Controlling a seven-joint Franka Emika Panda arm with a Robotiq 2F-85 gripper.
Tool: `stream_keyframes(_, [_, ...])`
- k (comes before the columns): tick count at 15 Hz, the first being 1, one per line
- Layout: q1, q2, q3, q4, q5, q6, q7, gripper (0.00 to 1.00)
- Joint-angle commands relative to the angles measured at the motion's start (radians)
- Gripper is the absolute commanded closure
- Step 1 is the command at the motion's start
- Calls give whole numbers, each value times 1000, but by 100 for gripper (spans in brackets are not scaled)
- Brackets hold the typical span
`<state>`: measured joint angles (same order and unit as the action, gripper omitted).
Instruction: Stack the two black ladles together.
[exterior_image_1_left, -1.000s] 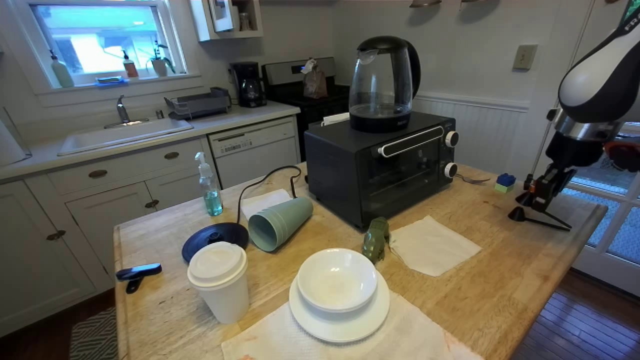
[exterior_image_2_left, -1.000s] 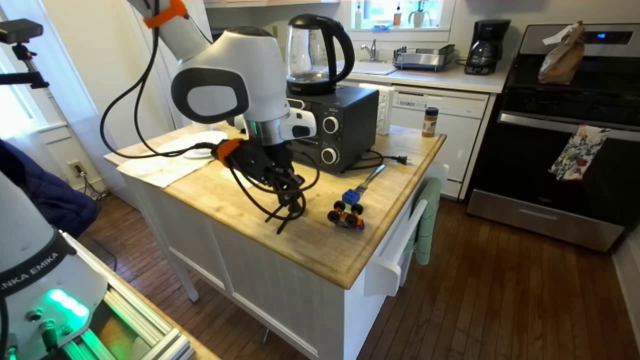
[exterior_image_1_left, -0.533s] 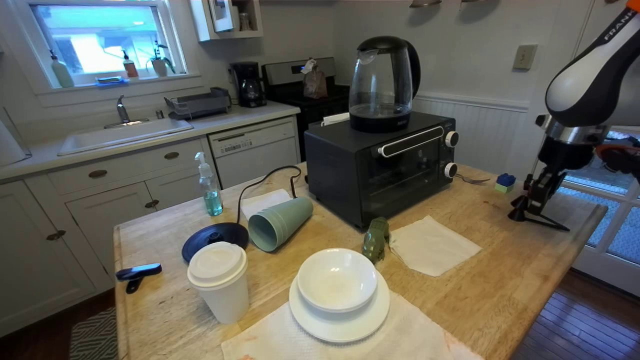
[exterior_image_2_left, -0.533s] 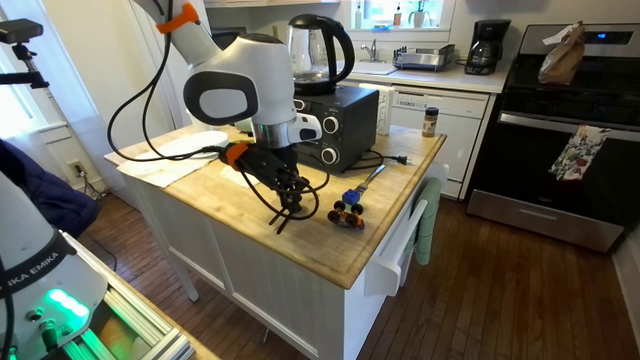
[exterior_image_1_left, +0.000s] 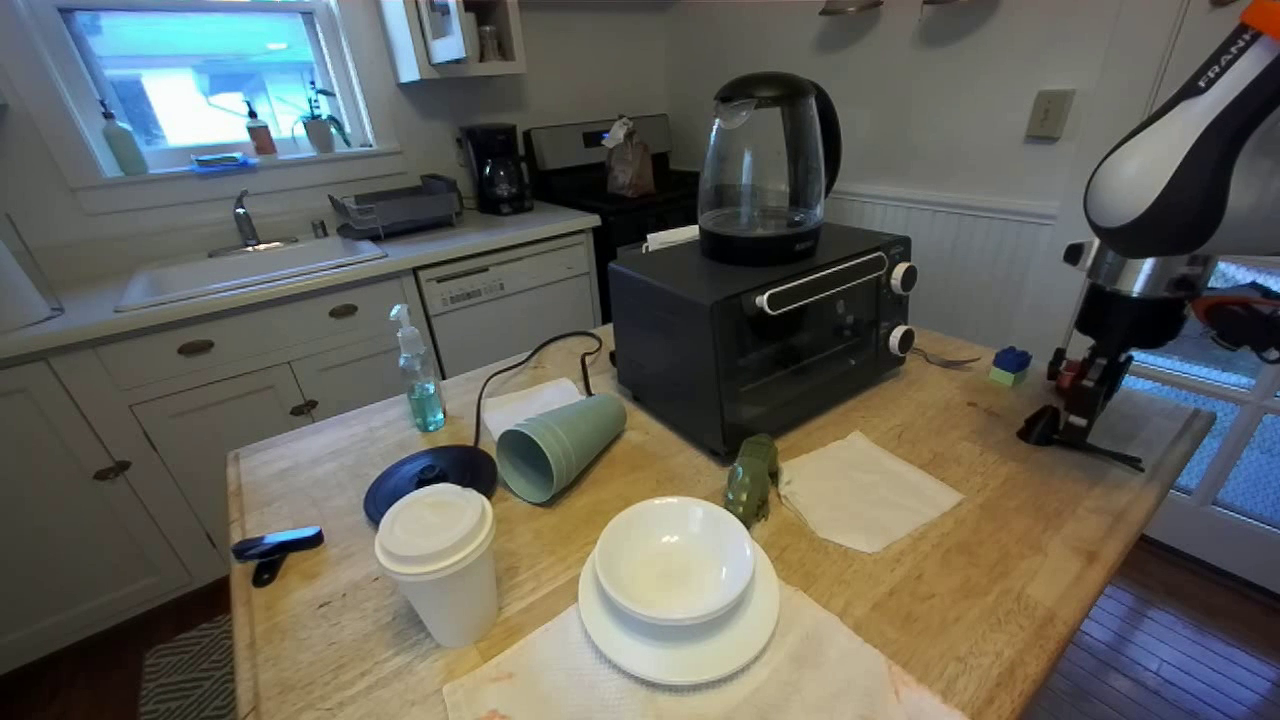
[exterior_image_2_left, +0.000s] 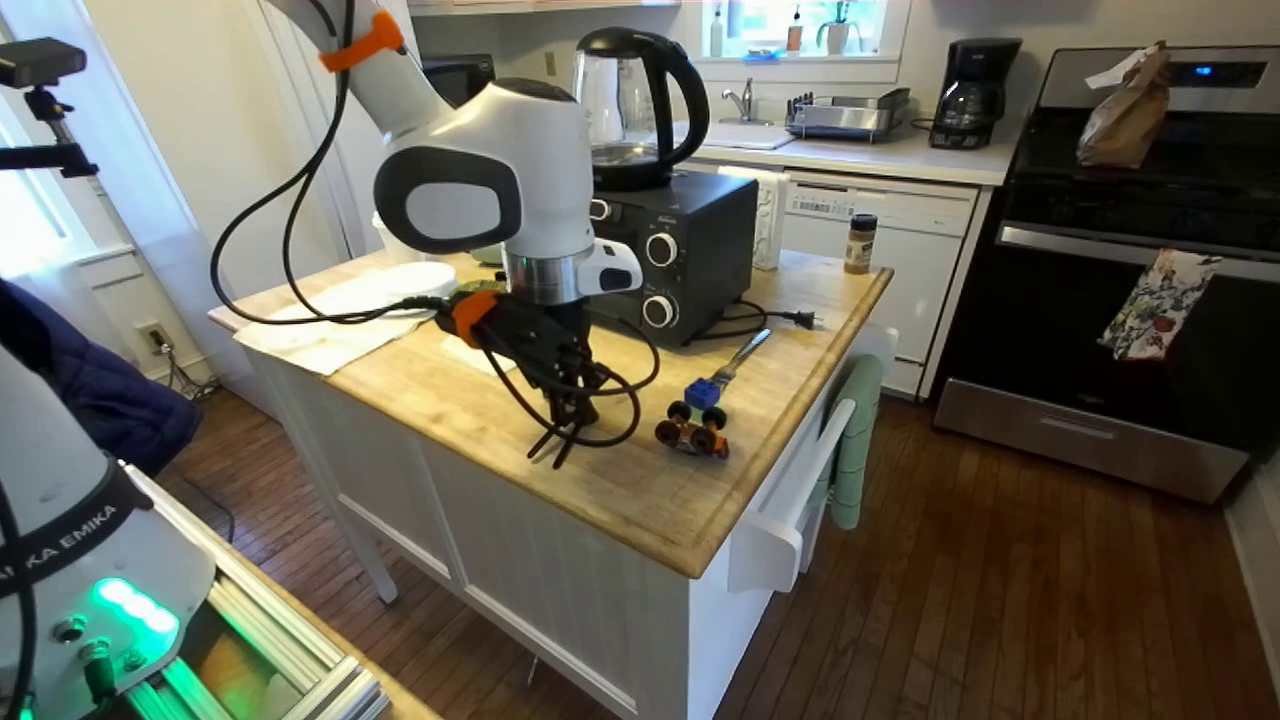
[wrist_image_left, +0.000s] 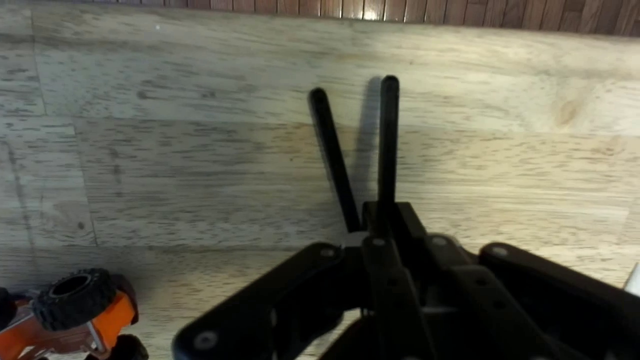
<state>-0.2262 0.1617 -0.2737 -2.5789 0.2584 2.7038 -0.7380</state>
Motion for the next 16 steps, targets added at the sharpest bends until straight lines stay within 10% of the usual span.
stream_keyframes(1, [-61,28,52,28,-14,-35,-24,98])
stream_keyframes(16, [-48,82,92,119,2,-211,412,98])
